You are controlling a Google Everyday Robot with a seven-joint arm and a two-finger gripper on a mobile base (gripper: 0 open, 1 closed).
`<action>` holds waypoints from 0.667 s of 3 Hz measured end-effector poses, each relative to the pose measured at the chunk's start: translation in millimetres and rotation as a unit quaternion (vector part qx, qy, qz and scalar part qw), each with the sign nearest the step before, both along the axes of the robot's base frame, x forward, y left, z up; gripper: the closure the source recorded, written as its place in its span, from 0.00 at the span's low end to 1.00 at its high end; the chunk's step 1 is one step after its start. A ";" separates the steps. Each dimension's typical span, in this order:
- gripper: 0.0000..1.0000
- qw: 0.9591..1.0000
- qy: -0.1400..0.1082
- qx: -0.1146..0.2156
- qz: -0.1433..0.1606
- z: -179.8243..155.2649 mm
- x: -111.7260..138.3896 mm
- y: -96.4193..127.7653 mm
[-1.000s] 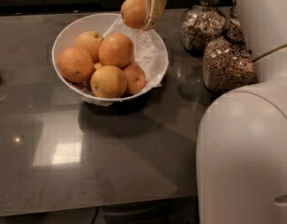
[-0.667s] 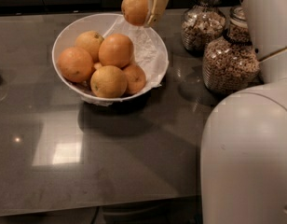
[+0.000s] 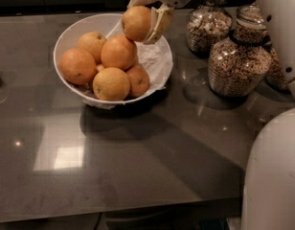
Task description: Pick orange from white bowl
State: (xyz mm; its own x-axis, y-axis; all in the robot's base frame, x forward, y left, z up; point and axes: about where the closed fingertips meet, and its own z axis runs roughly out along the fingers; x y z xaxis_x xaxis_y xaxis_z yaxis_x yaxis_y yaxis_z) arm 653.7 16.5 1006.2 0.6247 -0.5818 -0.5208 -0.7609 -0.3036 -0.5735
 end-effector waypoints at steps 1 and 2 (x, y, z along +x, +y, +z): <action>1.00 1.000 0.006 0.005 0.002 -1.8 -3.8 -2.1; 1.00 1.000 0.027 0.007 -0.001 -9.7 -17.6 -6.7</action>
Offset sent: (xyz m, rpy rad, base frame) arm -0.0958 -0.0307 -0.0471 0.0339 0.2423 -0.0392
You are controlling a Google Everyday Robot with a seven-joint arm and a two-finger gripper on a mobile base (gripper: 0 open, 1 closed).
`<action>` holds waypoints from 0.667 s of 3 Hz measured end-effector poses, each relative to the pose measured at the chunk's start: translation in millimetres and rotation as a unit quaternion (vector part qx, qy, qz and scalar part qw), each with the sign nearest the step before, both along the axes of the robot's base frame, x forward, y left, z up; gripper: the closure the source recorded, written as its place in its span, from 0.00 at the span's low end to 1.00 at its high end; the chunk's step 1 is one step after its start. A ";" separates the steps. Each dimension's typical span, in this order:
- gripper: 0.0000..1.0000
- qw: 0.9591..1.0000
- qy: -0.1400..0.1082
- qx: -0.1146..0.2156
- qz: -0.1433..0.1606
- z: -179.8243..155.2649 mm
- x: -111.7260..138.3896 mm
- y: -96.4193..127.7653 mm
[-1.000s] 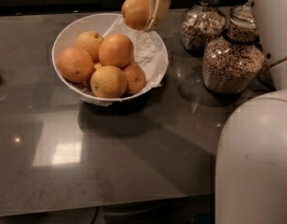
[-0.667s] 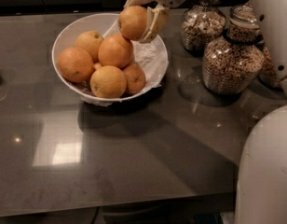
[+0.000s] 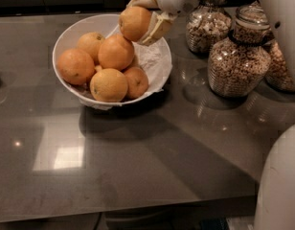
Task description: Pick orange from white bowl
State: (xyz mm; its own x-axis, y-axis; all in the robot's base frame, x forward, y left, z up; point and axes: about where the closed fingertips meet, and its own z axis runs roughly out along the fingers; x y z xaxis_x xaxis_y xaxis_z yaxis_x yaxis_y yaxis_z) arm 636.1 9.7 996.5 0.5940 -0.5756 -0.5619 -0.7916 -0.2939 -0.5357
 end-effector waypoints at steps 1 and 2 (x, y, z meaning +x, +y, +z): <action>1.00 1.000 0.000 0.000 0.000 -0.1 0.1 0.3; 1.00 1.000 -0.007 0.002 -0.006 4.3 -21.1 -6.1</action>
Offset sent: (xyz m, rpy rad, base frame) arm -0.0689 -0.0234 0.0117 0.0127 -0.0427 -0.0441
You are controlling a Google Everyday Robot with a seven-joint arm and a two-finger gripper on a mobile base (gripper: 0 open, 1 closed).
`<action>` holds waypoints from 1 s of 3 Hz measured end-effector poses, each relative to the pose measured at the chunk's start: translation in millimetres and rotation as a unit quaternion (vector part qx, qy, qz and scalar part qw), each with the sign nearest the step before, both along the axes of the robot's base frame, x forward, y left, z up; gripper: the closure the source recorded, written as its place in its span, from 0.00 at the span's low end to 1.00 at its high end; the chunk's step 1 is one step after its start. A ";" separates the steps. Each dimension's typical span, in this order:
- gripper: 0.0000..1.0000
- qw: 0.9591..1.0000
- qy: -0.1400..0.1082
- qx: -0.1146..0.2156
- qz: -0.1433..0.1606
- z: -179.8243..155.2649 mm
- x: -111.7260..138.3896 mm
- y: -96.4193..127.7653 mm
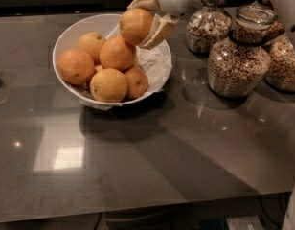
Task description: Pick orange from white bowl
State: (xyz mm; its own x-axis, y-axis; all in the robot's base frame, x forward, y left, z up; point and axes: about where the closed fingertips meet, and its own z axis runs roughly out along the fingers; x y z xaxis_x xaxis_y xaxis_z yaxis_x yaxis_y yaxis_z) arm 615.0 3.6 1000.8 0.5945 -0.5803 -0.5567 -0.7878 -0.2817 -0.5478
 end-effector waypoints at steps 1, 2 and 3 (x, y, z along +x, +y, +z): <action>1.00 0.999 -0.028 0.004 -0.018 18.0 -46.2 -13.6; 1.00 0.999 -0.038 -0.010 -0.030 11.0 -105.3 -25.2; 1.00 0.999 -0.038 -0.010 -0.030 11.0 -105.3 -25.2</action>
Offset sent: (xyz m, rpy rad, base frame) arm -0.1642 -0.0321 0.0143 -0.0289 -0.1211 -0.0713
